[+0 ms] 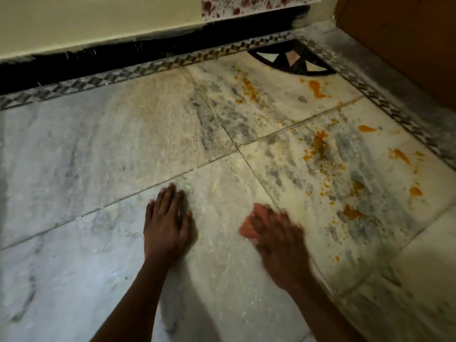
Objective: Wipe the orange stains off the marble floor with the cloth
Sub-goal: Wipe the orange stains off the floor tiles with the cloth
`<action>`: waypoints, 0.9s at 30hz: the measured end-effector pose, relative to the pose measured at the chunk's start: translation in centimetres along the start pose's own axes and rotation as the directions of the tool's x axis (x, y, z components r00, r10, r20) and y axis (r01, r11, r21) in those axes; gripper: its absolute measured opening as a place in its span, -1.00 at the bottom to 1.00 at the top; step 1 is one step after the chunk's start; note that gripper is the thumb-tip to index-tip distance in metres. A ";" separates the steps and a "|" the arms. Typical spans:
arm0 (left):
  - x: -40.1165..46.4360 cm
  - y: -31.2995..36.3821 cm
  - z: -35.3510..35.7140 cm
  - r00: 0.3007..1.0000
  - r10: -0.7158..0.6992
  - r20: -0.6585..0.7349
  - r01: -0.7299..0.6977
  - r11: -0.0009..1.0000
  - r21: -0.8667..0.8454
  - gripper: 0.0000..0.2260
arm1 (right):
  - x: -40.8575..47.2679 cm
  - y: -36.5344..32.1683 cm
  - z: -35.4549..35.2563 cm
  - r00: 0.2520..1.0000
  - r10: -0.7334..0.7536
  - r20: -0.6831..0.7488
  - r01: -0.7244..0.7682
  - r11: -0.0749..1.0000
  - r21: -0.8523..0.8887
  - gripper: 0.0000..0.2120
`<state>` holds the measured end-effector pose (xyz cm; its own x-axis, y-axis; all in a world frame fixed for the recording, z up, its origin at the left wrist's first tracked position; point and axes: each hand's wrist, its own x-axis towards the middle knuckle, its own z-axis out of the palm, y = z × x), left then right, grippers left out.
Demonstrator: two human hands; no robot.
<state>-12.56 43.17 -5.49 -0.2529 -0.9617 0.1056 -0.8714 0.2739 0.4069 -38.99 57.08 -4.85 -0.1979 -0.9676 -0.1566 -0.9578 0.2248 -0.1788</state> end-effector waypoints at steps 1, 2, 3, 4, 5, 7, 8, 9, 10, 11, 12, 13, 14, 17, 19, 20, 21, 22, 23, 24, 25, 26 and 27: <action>0.1 0.0 0.1 1.000 -0.003 0.002 0.003 1.000 -0.002 -0.44 | 1.0 1.6 -0.5 0.991 0.130 -0.012 -0.129 0.991 0.020 -0.44; 0.1 -0.2 0.3 1.000 -0.006 -0.001 0.006 1.000 0.000 -0.44 | 3.2 2.6 -0.9 0.966 0.258 -0.030 -0.257 0.966 0.039 -0.43; 0.1 -0.2 0.3 1.000 0.004 -0.004 -0.004 1.000 0.005 -0.44 | 6.1 3.0 -1.4 0.919 0.392 -0.044 -0.389 0.919 0.069 -0.42; 0.2 -0.4 0.5 1.000 0.014 -0.006 -0.014 1.000 0.013 -0.44 | 9.1 2.6 -1.9 0.868 0.495 -0.037 -0.487 0.865 0.120 -0.41; 0.1 -0.7 0.6 1.000 0.018 -0.010 -0.018 0.999 0.028 -0.44 | 11.9 1.5 -2.2 0.837 0.546 -0.024 -0.537 0.830 0.150 -0.40; 0.3 -0.8 1.1 1.000 0.021 -0.010 -0.020 0.998 0.054 -0.44 | 14.9 -1.1 -1.6 0.873 0.487 -0.037 -0.477 0.867 0.144 -0.40; 0.3 -0.7 1.1 1.000 0.018 -0.002 -0.018 0.998 0.060 -0.44 | 14.8 -2.5 -1.3 0.923 0.383 -0.047 -0.374 0.918 0.133 -0.40; 0.3 -0.6 1.0 1.000 0.016 0.009 -0.016 0.998 0.057 -0.43 | 13.7 -3.5 -0.8 0.968 0.247 -0.051 -0.240 0.965 0.105 -0.41; 0.2 -0.5 0.9 1.000 0.009 0.018 -0.010 0.999 0.047 -0.42 | 11.6 -4.2 -0.3 0.993 0.110 -0.052 -0.106 0.992 0.070 -0.43; -0.1 -0.3 0.7 1.000 0.009 0.023 -0.010 0.999 0.038 -0.40 | 8.7 -4.1 -0.1 0.999 0.013 -0.047 -0.011 0.999 0.043 -0.45; -0.5 -0.1 0.8 0.999 0.007 0.042 -0.008 1.000 0.021 -0.38 | 5.6 -3.3 0.1 0.999 -0.022 -0.044 0.023 0.999 0.028 -0.45; -0.9 0.4 0.8 0.998 0.010 0.066 -0.010 1.000 -0.002 -0.34 | 2.6 -1.7 0.3 0.999 0.013 -0.035 -0.012 1.000 0.017 -0.45; -1.3 0.8 0.9 0.996 0.019 0.093 -0.015 0.999 -0.040 -0.31 | 0.3 0.3 0.4 0.994 0.095 -0.045 -0.094 0.995 0.017 -0.45; -3.1 3.5 1.7 0.986 0.070 0.153 -0.039 0.979 -0.202 -0.26 | 0.6 5.9 -0.8 0.899 0.434 -0.065 -0.428 0.900 0.087 -0.43; -4.5 5.8 2.9 0.979 0.121 0.166 -0.078 0.967 -0.243 -0.27 | 4.4 6.9 -1.2 0.845 0.534 -0.028 -0.525 0.839 0.143 -0.41; -4.9 7.0 3.5 0.976 0.144 0.164 -0.103 0.967 -0.233 -0.28 | 5.8 6.5 -1.6 0.865 0.502 0.000 -0.495 0.854 0.163 -0.41; -5.3 7.4 4.0 0.975 0.150 0.166 -0.113 0.971 -0.210 -0.28 | 6.6 5.5 -1.2 0.907 0.421 -0.024 -0.413 0.898 0.153 -0.42; -5.4 8.0 4.5 0.974 0.150 0.172 -0.116 0.974 -0.193 -0.28 | 6.2 4.7 -0.7 0.943 0.322 -0.085 -0.309 0.941 0.137 -0.42; -5.4 9.1 4.8 0.974 0.142 0.176 -0.107 0.976 -0.191 -0.27 | 4.4 4.4 -0.3 0.971 0.209 -0.116 -0.200 0.976 0.091 -0.41; -5.4 9.8 4.9 0.976 0.118 0.184 -0.081 0.977 -0.196 -0.24 | 1.9 3.9 0.1 0.983 0.111 -0.147 -0.106 0.993 0.044 -0.42; -5.4 10.4 4.8 0.973 0.107 0.204 -0.064 0.976 -0.209 -0.21 | -1.0 3.8 0.4 0.989 0.044 -0.142 -0.039 0.999 0.037 -0.44; -5.2 11.1 4.7 0.965 0.125 0.230 -0.072 0.971 -0.226 -0.17 | -4.0 4.3 0.1 0.992 0.028 -0.126 -0.024 0.999 0.038 -0.46; -5.0 11.4 4.6 0.951 0.158 0.264 -0.094 0.966 -0.241 -0.14 | -6.4 5.0 0.0 0.990 0.066 -0.124 -0.060 0.997 0.049 -0.47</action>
<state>-23.15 51.15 -5.53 -0.4897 -0.8687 -0.0746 -0.7165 0.3521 0.6022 -42.53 64.41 -4.77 -0.2848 -0.9575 -0.0462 -0.9329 0.2879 -0.2165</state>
